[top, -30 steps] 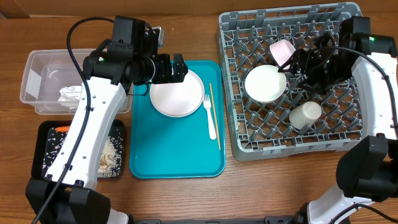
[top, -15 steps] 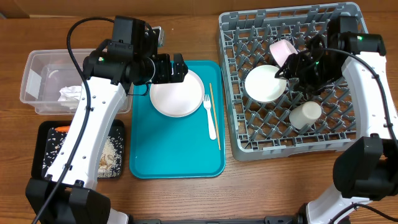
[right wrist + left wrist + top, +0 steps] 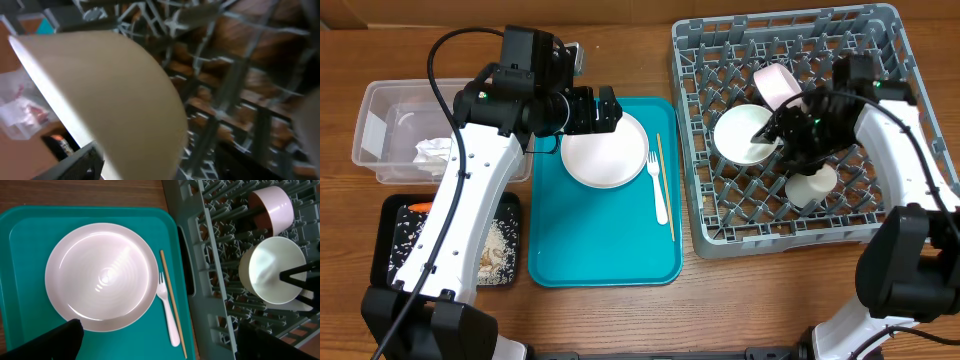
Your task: Sort waste into correct bins and load items into the dishwasher
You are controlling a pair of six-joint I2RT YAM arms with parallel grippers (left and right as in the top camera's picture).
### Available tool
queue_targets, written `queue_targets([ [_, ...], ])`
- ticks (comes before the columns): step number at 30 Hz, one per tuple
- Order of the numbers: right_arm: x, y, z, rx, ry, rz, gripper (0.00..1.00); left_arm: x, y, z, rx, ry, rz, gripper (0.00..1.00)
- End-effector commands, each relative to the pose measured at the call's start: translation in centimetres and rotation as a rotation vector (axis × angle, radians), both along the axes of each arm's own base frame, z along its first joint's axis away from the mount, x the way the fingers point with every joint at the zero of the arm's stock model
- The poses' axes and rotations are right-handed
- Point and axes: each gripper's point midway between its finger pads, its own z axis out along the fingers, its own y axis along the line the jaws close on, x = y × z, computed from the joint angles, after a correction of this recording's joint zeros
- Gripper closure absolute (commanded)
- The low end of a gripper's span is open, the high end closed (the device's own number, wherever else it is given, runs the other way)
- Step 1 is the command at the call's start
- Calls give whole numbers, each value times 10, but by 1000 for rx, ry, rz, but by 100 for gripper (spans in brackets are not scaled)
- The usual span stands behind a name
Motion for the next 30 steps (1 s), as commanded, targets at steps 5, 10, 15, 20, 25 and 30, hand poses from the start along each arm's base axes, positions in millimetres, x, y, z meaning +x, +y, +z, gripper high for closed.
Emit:
queue_targets([
  [5,-5,19,-8,135,-31,8,27,2,3,19,0,-57,-1,0],
  [10,-1,17,-11,122,-55,9,31,2,3,19,0,-57,-1,0],
  [15,7,16,-10,117,-94,11,50,2,3,19,0,-57,-1,0],
  [20,12,16,-8,114,-119,13,53,2,3,20,0,-57,-1,0],
  [25,13,14,-8,102,-126,11,71,2,3,20,0,-57,-1,0],
  [30,12,11,-6,77,-134,7,72,2,3,20,0,-57,-1,0],
])
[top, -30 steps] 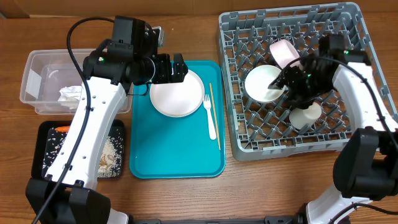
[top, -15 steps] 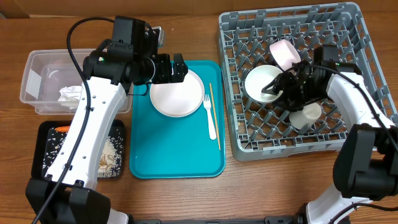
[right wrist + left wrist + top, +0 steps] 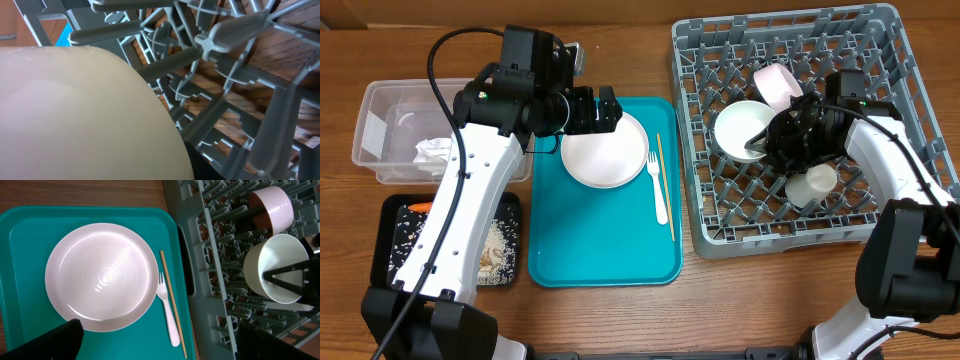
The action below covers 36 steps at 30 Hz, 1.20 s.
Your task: Sort waste into correct bins and load items into the dishwasher
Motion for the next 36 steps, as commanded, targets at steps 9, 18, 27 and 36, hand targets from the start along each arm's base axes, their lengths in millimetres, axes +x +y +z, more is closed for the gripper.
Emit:
queue_targets([
  [9,3,-18,58,-128,-158,-35,72,2,3,20,0,-58,-1,0],
  [18,4,-50,111,-404,-328,-70,72,2,3,20,0,-58,-1,0],
  [27,19,-60,135,-865,-440,-119,72,2,3,20,0,-57,-1,0],
  [36,26,-45,197,-1343,-647,-311,76,2,3,20,0,-57,-1,0],
])
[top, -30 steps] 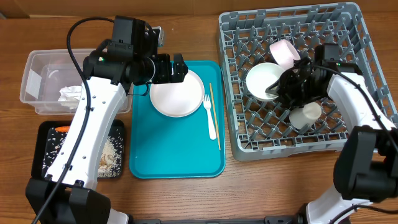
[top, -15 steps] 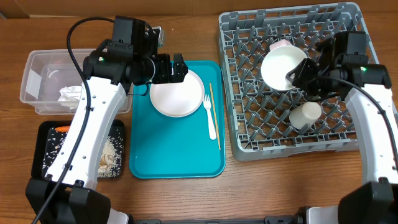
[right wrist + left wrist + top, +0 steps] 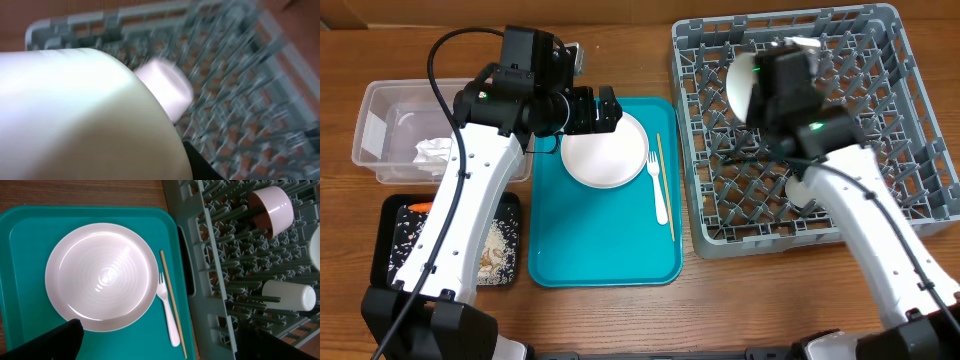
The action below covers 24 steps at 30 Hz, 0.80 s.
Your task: Sort waste into correct bins and load items into the dishwasher
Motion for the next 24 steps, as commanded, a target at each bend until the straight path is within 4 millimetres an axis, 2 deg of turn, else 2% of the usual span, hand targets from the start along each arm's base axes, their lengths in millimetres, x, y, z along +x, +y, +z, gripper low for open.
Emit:
queue_targets([
  [1,-6,-30,52,-245,-172,-222,76,2,3,20,0,-57,-1,0],
  [4,-3,-33,60,-293,-228,-283,76,2,3,20,0,-57,-1,0],
  [8,8,-31,54,-299,-238,-290,76,2,3,20,0,-58,-1,0],
  [18,38,-12,16,-442,-200,-283,75,2,3,20,0,-57,-1,0],
  [21,46,0,-2,-456,-182,-260,75,2,3,20,0,-57,-1,0],
  [24,51,9,-11,-453,-188,-247,75,2,3,20,0,-57,-1,0],
])
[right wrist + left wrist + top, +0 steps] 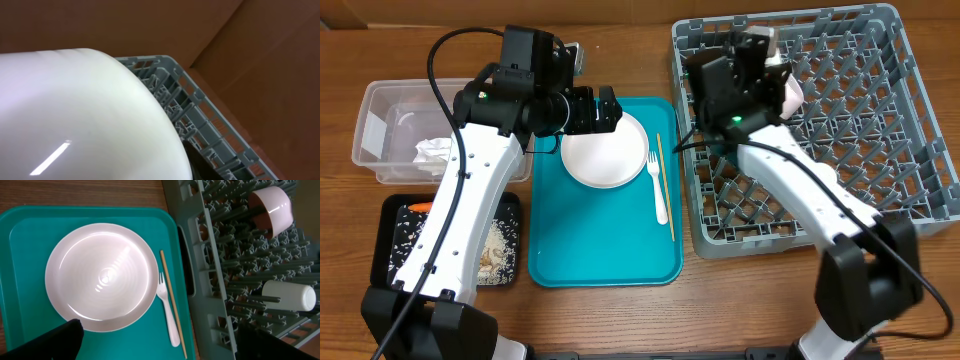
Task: Sort waste into correct bins and load items into the dishwasher
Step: 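Carry the white bowl to the rack's back-left corner and set it down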
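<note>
A large white bowl [85, 115] fills the right wrist view, and my right gripper [735, 70] is shut on it above the back left part of the grey dish rack [790, 245]. The arm hides the bowl in the overhead view. In the rack lie a pink cup [272, 205] and a white cup [289, 295]. A white plate [605, 150], a white fork [657, 190] and a thin wooden stick [665, 190] lie on the teal tray [600, 250]. My left gripper [605, 110] hangs open above the plate's far edge, holding nothing.
A clear plastic bin [380, 110] with crumpled paper [435, 152] stands at the left. In front of it is a black tray [400, 270] with rice and food scraps. The rack's left wall stands close to the teal tray's right edge.
My right gripper, with the bowl, has moved left from the rack's back middle to its back left corner, and its camera now looks out past the rack's corner. The left arm has not moved.
The white bowl first lay in the rack's middle with my right gripper on it, and a second later it was still there. Then it was raised clear of the rack. Now it is held near the back left corner. My left gripper stayed open over the plate throughout.
</note>
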You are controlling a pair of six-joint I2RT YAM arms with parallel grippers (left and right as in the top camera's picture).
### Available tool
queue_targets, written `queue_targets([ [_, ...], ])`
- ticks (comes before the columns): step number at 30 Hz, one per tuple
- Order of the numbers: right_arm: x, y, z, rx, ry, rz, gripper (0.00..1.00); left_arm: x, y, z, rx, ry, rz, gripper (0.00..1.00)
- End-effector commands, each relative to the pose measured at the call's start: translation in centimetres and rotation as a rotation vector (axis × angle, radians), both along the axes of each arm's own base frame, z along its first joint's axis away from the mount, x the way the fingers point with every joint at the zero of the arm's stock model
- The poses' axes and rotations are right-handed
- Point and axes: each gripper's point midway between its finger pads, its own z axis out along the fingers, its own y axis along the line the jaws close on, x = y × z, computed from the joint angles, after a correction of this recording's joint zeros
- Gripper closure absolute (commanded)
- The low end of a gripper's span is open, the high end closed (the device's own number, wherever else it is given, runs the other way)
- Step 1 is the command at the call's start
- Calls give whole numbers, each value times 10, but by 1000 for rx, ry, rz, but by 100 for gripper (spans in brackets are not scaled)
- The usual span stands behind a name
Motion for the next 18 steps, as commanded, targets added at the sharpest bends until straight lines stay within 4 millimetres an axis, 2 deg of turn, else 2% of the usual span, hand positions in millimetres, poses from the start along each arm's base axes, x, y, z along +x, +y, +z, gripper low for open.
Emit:
queue_targets([
  [1,4,13,8,-10,-35,6,75,2,3,20,0,-58,-1,0],
  [6,12,31,-7,28,-18,68,75,2,3,20,0,-57,-1,0],
  [18,39,42,-61,-95,50,80,75,2,3,20,0,-57,-1,0],
])
